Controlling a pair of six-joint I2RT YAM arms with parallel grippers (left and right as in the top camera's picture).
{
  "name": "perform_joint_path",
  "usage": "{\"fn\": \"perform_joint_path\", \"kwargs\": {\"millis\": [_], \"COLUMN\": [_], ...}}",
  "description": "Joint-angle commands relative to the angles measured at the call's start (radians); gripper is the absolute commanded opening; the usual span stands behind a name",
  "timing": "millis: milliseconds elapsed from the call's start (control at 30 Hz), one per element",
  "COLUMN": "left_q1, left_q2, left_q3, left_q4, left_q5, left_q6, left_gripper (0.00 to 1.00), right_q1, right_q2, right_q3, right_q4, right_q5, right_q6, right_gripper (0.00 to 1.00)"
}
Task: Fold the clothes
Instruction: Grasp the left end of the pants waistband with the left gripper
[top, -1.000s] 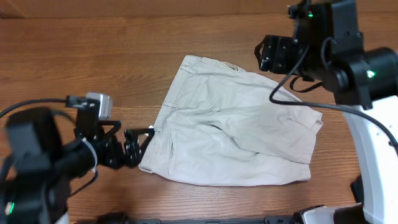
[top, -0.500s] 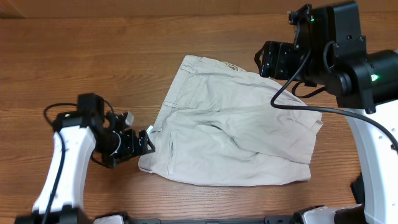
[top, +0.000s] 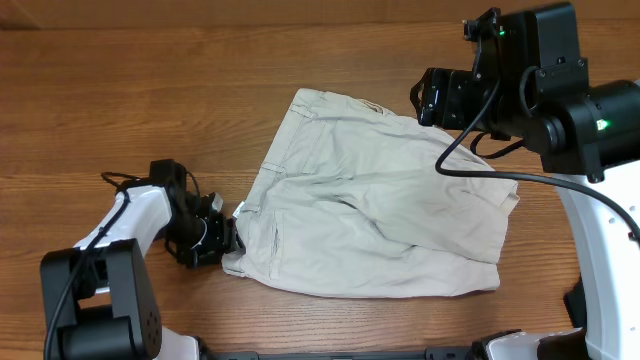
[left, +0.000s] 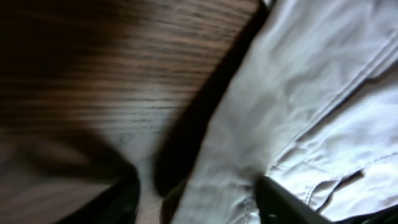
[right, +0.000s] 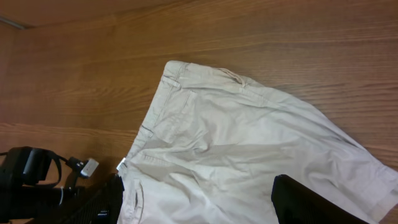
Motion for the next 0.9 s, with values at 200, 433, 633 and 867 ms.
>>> {"fn": "perform_joint_path", "kwargs": {"millis": [200,433,633,867], "left_q1": [-0.148,-0.146,-0.072,0.050], "left_q2": [0.015,-0.010,-0.134,-0.257], "left_q3": [-0.008,0.135,0.381,0.571], "left_q4": [-0.015,-0.136,-0.254,-0.280], "left_q5": [0.029,0.085,-0.024,-0.205], "left_q6": [0.042,0.042,-0.060,-0.138], "left_gripper": [0.04,0.04,0.04,0.04], "right_q1": [-0.003,-0.004,-0.075,-0.167], "right_q2": [-0.010,-0.010,-0.008,0.045], "right_q3": [0.016,0.016,0.013,0.008], "right_q4": [0.002,-0.002,-0.039,-0.119], "right_q5": [0.021,0.088,0.103,0.090], "right_q6": [-0.007,-0.006,-0.001,-0.001], "right_gripper": [0.82,0.82,0.84,0.74]}}
